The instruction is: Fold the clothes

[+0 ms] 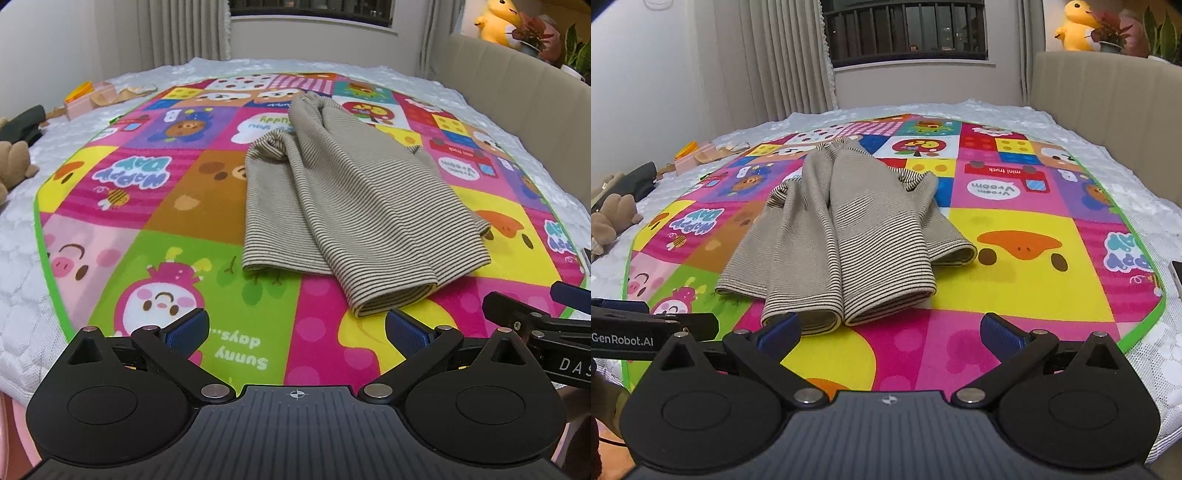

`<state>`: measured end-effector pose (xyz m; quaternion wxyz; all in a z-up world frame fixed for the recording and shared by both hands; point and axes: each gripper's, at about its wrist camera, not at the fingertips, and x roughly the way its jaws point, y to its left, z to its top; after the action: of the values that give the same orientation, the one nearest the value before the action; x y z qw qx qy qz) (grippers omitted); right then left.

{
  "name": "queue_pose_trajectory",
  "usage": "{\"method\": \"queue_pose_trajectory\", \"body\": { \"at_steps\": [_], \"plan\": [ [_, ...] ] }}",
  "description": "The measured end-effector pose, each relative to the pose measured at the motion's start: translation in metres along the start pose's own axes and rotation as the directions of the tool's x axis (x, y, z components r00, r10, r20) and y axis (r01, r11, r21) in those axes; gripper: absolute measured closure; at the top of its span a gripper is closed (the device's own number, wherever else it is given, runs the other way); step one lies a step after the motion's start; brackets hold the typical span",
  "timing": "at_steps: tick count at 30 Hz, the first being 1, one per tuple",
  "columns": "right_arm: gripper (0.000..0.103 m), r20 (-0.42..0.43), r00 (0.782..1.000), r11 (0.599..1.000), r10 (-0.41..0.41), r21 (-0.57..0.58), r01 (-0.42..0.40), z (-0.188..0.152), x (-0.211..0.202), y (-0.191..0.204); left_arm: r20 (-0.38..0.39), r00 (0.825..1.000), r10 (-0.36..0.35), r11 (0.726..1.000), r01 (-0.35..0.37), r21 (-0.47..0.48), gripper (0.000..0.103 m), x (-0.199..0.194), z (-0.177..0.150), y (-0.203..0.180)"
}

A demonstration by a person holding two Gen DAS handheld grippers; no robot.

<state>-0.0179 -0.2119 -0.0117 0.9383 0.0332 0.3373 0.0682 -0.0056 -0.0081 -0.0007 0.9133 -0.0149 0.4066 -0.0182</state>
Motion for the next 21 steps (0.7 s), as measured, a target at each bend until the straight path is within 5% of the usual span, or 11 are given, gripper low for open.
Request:
{"method": "queue_pose_trajectory", "body": {
  "at_steps": [21],
  "plan": [
    [0.0,-0.008,1.0,1.0,0.006,-0.014,-0.007,-0.0002,0.002,0.0004,-0.004,1.0,-0.004,1.0,0.004,-0.002,0.0,0.0017,-0.0018,0.0002]
  ]
}}
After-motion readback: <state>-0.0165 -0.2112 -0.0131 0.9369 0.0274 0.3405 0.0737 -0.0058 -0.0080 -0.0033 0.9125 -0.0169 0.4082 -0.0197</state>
